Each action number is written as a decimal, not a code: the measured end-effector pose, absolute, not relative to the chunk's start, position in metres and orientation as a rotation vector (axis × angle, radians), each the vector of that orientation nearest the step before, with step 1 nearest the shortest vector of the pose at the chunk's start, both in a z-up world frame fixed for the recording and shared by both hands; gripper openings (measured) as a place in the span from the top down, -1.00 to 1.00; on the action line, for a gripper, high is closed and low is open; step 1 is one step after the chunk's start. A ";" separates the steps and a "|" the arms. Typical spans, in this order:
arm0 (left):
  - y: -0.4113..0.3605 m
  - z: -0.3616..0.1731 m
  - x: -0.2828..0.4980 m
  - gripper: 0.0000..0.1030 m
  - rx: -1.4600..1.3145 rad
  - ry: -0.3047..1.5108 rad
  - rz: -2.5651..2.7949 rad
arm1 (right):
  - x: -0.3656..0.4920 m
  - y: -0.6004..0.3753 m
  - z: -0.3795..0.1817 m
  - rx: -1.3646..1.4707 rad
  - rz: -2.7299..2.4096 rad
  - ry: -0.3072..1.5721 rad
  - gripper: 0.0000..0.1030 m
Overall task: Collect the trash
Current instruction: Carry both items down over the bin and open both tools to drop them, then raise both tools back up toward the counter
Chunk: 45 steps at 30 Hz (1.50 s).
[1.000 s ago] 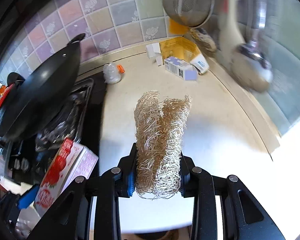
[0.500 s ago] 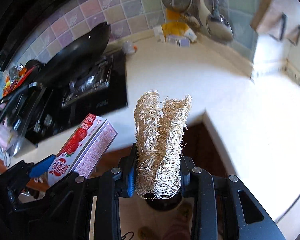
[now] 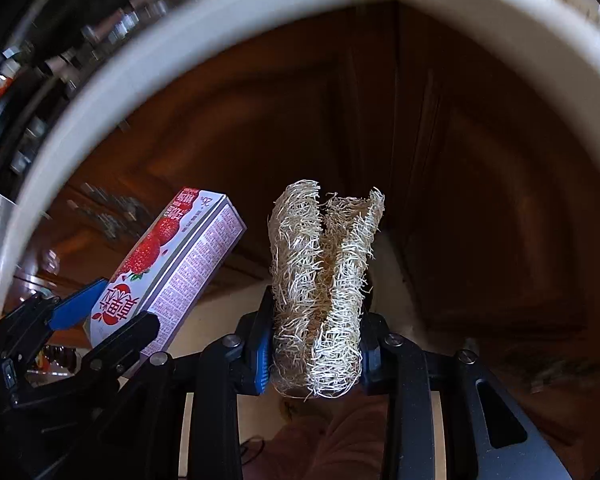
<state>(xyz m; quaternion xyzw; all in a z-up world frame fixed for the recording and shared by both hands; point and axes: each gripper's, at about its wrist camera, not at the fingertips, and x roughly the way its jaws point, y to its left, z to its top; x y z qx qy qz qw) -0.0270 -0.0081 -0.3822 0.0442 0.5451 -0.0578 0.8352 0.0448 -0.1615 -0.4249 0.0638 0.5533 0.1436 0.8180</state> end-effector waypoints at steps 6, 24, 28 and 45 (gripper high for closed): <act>0.002 -0.491 -0.023 0.03 0.026 1.234 -0.089 | 0.033 -0.148 -0.524 0.102 0.305 1.258 0.38; 0.035 -0.636 0.040 -0.99 -0.047 1.254 -0.011 | 0.077 -0.144 -0.689 0.135 0.301 1.371 -0.11; 0.032 -0.630 0.038 -0.99 -0.030 1.260 0.000 | 0.082 -0.150 -0.682 0.116 0.303 1.359 -0.20; 0.037 -0.433 -0.002 -0.98 -0.008 1.200 -0.057 | 0.055 -0.167 -0.520 0.162 0.266 1.367 -0.20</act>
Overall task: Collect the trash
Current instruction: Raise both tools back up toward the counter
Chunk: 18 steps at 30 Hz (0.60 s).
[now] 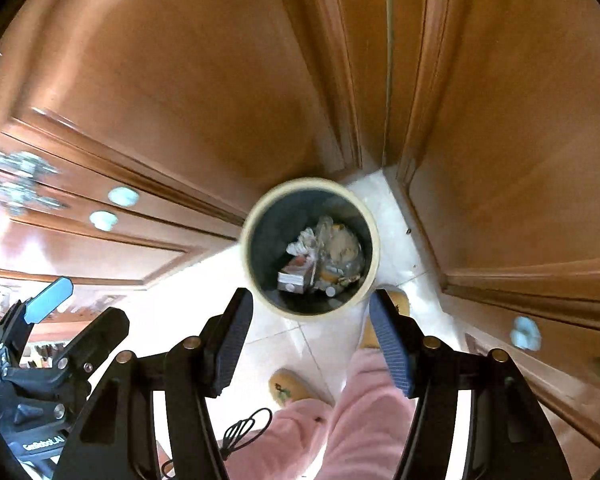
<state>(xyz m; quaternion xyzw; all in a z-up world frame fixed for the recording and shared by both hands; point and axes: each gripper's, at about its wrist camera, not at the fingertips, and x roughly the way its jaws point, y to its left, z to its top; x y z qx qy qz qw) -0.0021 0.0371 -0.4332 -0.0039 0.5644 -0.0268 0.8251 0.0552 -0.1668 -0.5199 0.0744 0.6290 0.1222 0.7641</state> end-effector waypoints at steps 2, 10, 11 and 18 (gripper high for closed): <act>0.037 -0.390 -0.007 -0.99 0.003 1.158 -0.076 | 0.049 -0.170 -0.470 0.165 0.264 1.330 -0.20; 0.033 -0.234 -0.011 -0.98 0.072 1.006 -0.103 | 0.036 -0.178 -0.274 0.145 0.220 1.164 -0.20; 0.032 -0.217 -0.009 -0.99 0.075 0.990 -0.108 | 0.036 -0.180 -0.252 0.153 0.218 1.149 -0.20; 0.019 -0.116 0.013 -0.99 0.142 0.859 -0.078 | 0.048 -0.195 -0.131 0.154 0.223 1.038 -0.20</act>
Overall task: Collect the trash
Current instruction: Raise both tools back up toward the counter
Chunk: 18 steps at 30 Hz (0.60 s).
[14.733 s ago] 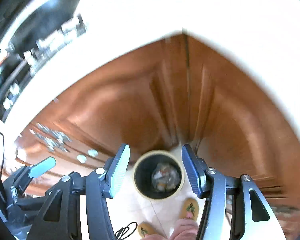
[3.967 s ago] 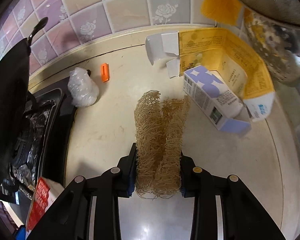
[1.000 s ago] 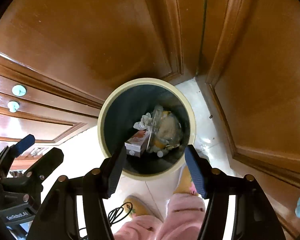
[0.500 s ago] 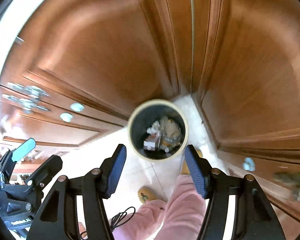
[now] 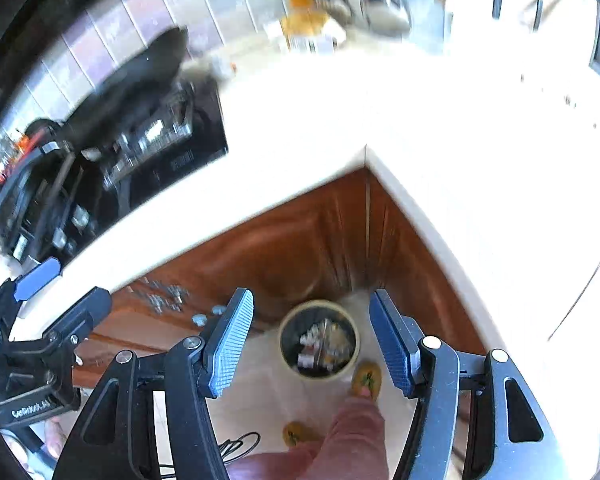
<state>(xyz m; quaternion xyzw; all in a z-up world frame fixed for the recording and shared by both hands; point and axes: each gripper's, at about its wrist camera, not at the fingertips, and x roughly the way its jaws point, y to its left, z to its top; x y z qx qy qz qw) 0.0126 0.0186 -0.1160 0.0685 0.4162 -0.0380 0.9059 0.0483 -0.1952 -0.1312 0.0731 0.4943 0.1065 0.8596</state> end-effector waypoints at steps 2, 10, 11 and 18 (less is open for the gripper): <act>0.017 -0.098 0.023 -0.98 0.161 0.842 -0.061 | 0.060 -0.199 -0.101 0.144 0.235 1.004 -0.20; 0.015 -0.052 0.098 -0.62 0.097 0.791 0.043 | 0.151 -0.201 -0.044 0.110 0.346 0.914 -0.20; 0.017 -0.046 0.115 -0.58 0.074 0.800 0.055 | 0.170 -0.199 -0.037 0.107 0.363 0.908 -0.20; 0.027 -0.012 0.220 -0.56 -0.006 0.788 0.134 | 0.300 -0.178 -0.042 0.070 0.503 0.900 -0.20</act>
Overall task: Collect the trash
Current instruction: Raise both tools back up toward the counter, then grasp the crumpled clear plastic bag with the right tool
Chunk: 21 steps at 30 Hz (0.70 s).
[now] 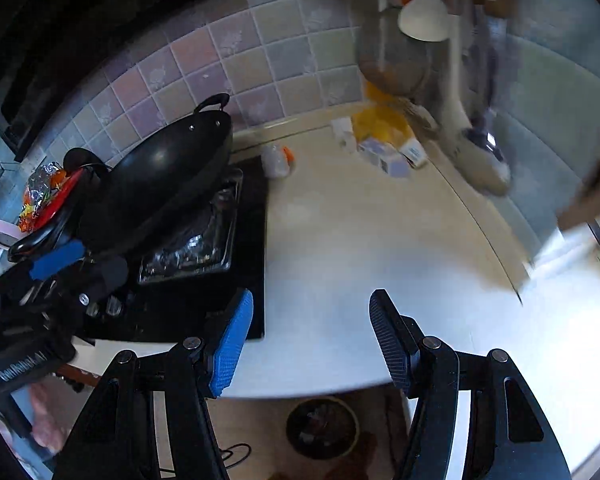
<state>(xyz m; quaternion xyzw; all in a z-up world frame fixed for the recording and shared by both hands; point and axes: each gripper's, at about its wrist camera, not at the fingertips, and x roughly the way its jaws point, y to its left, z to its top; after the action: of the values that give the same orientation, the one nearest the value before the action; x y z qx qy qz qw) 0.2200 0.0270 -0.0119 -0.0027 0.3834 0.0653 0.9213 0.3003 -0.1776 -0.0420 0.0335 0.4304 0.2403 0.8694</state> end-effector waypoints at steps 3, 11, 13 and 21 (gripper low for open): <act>0.038 0.000 0.263 -0.56 -0.034 0.795 0.186 | 0.364 -0.163 -0.054 0.063 0.552 0.914 -0.20; 0.084 -0.001 0.332 -0.56 -0.100 0.825 0.301 | 0.508 -0.095 -0.107 0.065 0.642 0.984 -0.20; 0.091 -0.005 0.345 -0.56 -0.105 0.833 0.299 | 0.530 -0.079 -0.120 0.057 0.651 0.987 -0.20; 0.113 -0.032 0.382 -0.56 -0.134 0.893 0.303 | 0.606 -0.006 -0.166 0.036 0.692 1.008 -0.20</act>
<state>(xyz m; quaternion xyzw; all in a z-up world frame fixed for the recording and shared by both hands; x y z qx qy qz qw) 0.3818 0.1125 -0.0318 -0.0643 0.4299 0.1459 0.8887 0.6063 -0.0059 -0.1660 0.0169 0.4731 0.3246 0.8189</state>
